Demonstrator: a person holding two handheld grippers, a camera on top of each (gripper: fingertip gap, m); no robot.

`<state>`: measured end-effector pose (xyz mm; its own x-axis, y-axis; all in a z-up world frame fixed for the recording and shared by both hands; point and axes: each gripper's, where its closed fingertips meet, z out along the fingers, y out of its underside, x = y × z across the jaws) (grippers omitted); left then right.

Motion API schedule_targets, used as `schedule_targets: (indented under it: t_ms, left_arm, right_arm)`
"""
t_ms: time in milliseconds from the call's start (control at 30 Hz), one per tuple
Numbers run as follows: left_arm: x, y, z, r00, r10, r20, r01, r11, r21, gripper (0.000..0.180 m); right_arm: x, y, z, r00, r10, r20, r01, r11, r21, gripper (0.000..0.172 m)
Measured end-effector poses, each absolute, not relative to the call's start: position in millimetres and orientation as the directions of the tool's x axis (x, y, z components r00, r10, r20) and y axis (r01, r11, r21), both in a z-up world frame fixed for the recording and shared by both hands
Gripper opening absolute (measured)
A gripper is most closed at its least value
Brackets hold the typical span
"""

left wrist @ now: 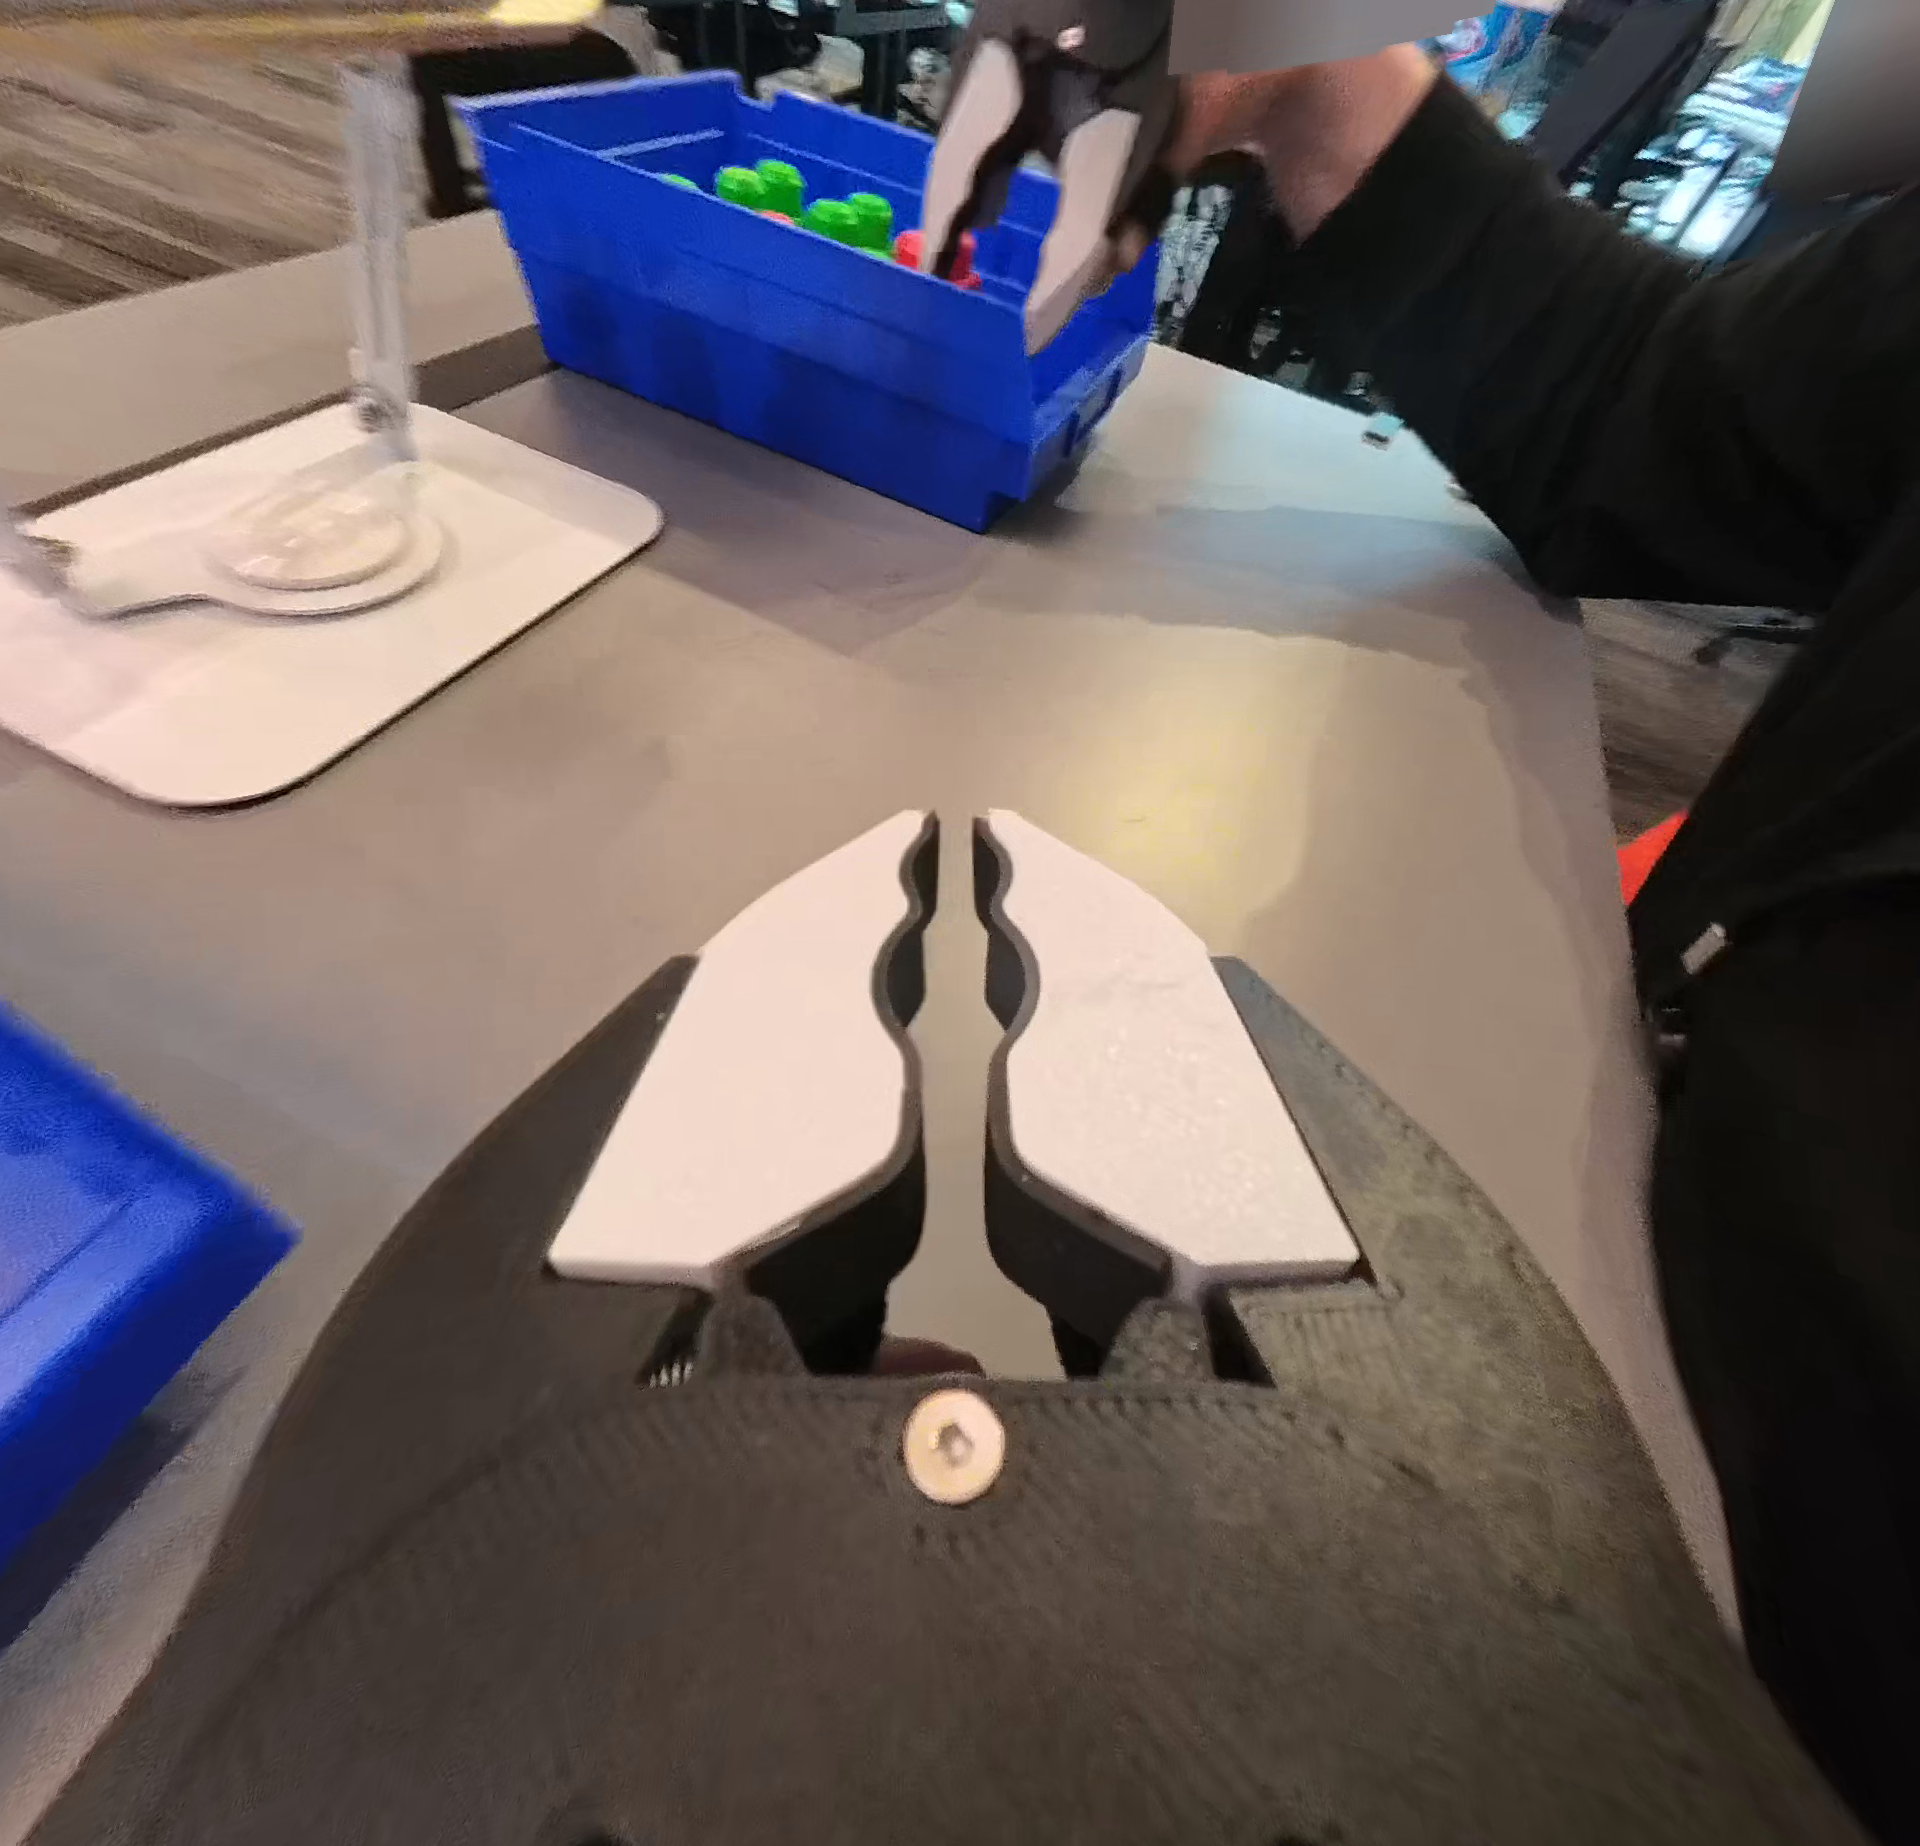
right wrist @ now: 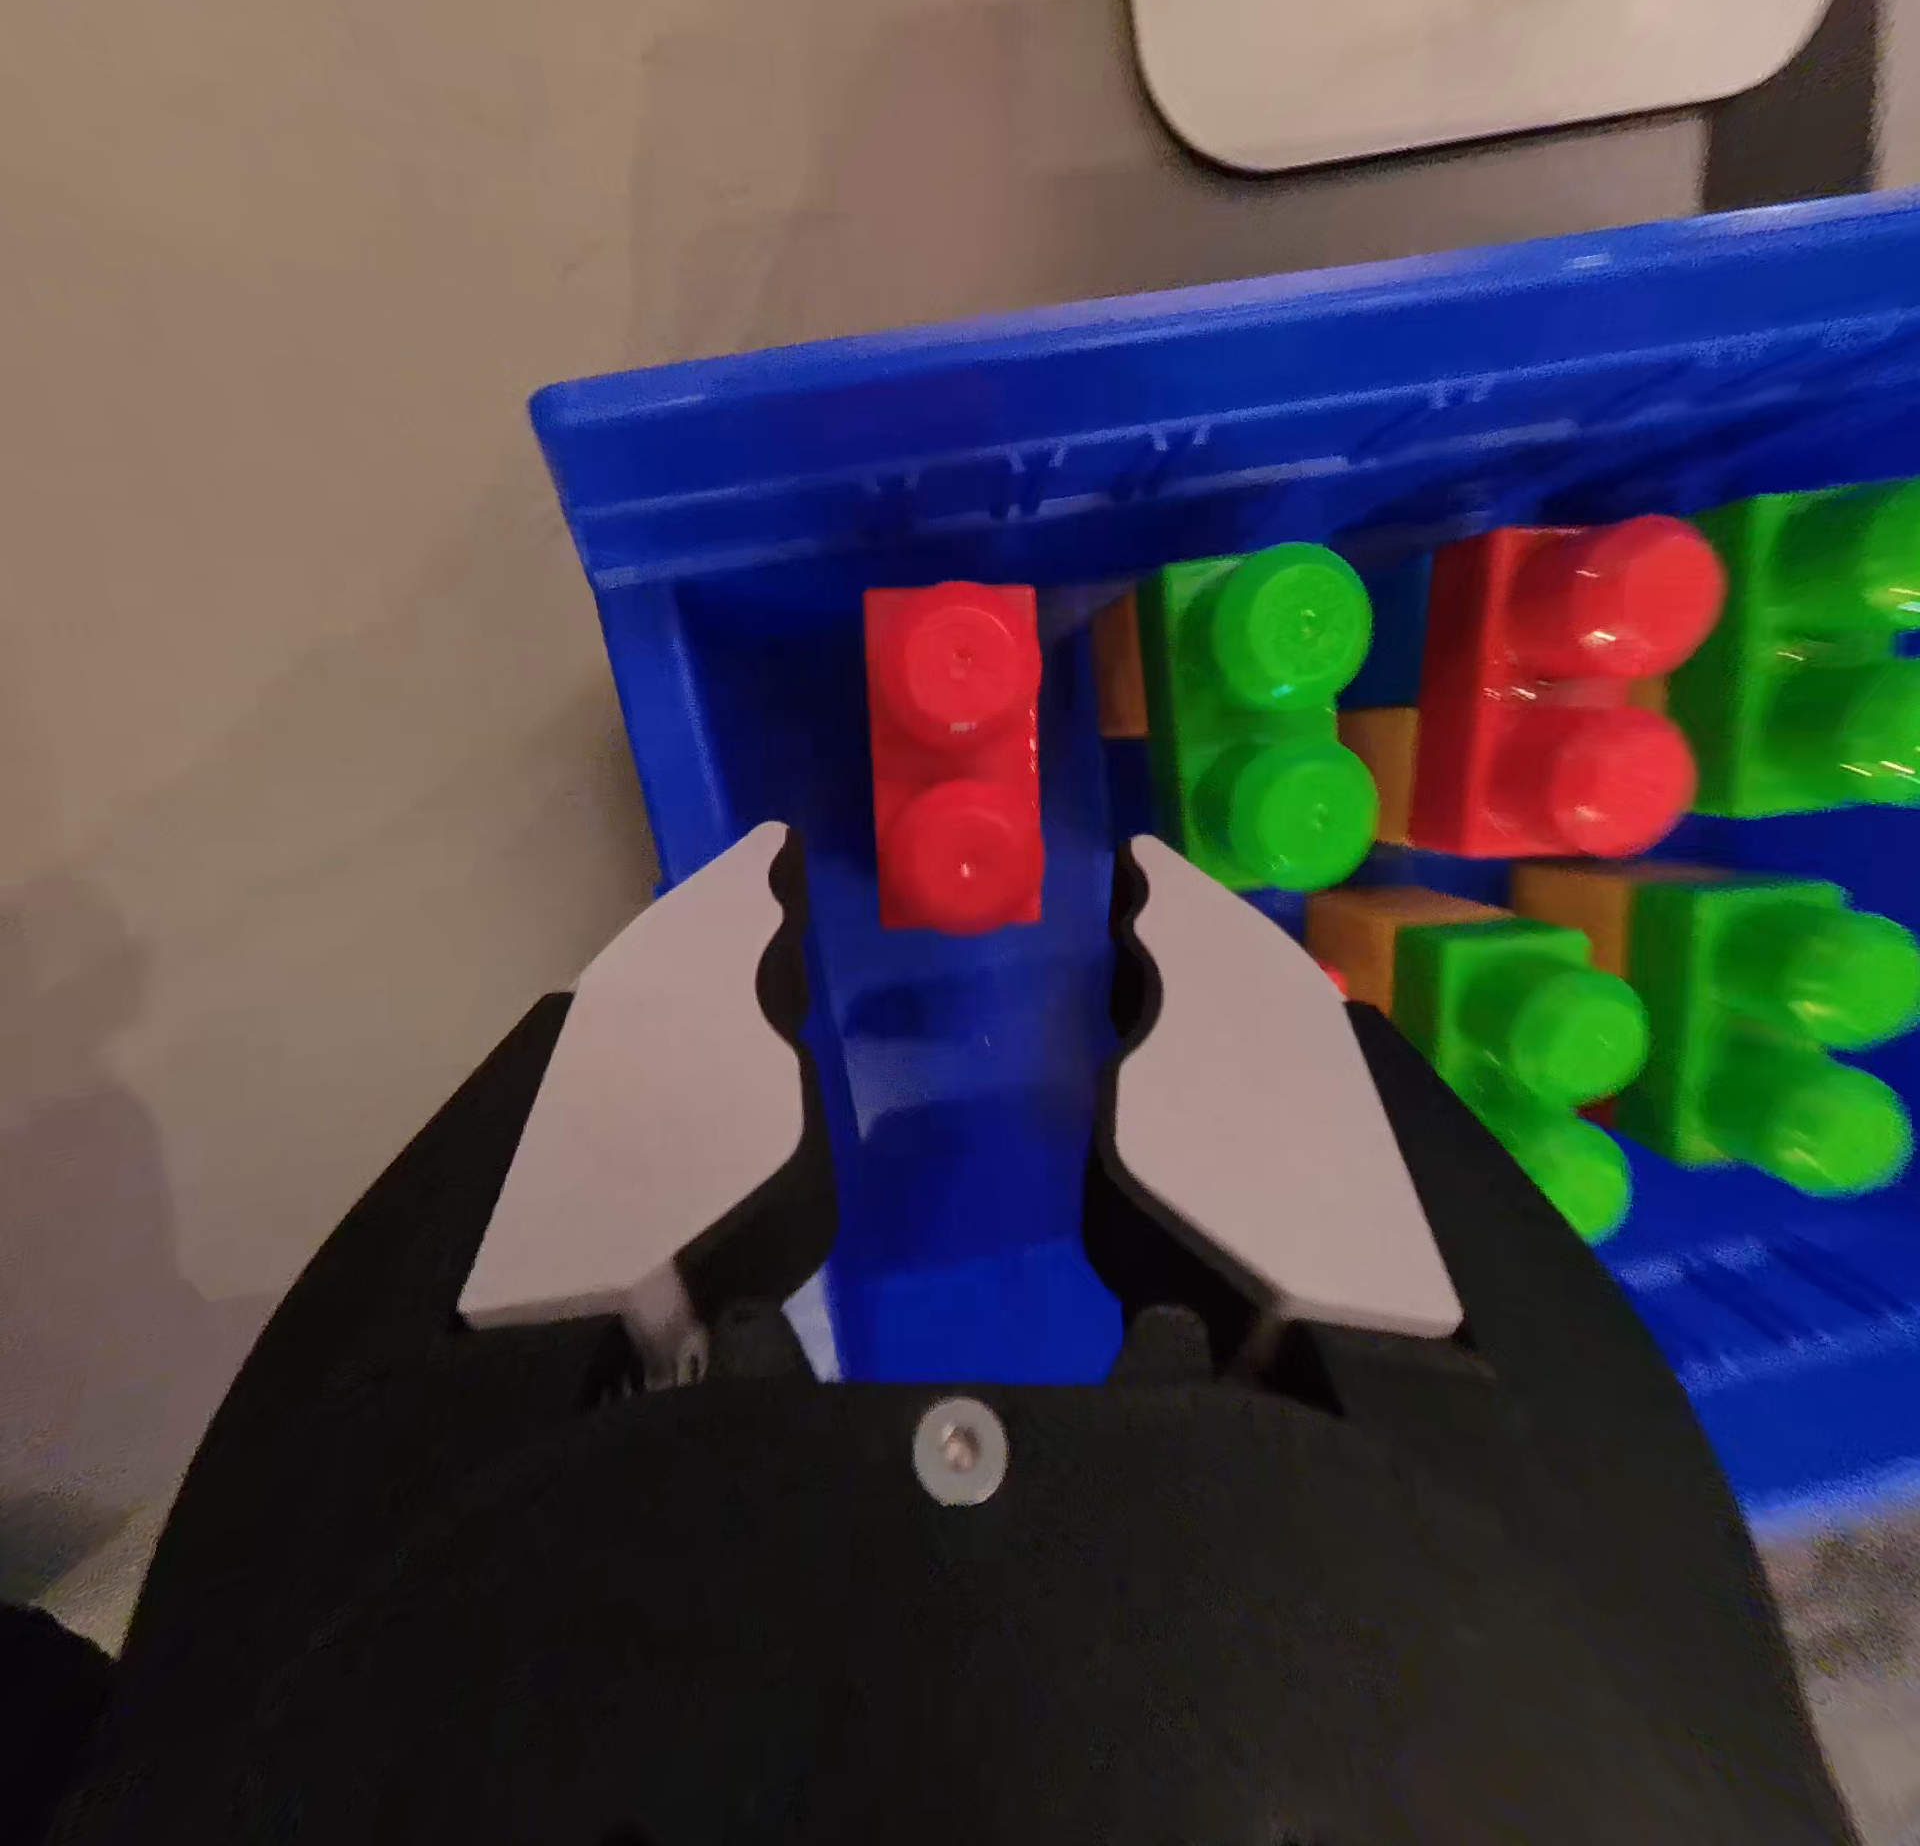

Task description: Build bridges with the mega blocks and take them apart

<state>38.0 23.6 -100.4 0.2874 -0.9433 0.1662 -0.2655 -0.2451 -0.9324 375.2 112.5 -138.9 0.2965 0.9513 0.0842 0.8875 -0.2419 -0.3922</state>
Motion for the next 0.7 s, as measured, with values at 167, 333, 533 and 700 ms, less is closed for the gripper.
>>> schedule_targets:
  t_ms: [167,333,533,700]
  left_arm:
    - [-25.3,54.6,-67.3,0.466,-0.883,0.054,-0.259,-0.194,-0.946,0.018]
    - [-81.9,116.3,-37.0,0.636,-0.762,-0.122,-0.377,-0.168,-0.911,0.037]
    - [-95.5,223.4,-67.4,0.738,-0.669,-0.09,-0.441,-0.376,-0.815,0.048]
    - [-96.9,294.5,-139.3,0.796,-0.605,-0.025,-0.482,-0.608,-0.63,0.071]
  right_arm:
    - [367.8,91.5,-74.3,0.299,0.919,0.257,0.871,-0.153,-0.467,0.046]
    - [286.2,45.6,-40.2,0.158,0.943,0.292,0.789,0.057,-0.612,0.034]
    - [174.4,23.8,-46.9,0.067,0.978,0.199,0.586,0.123,-0.801,0.022]
    - [124.9,16.4,-70.9,0.035,0.992,0.123,0.469,0.093,-0.878,0.017]
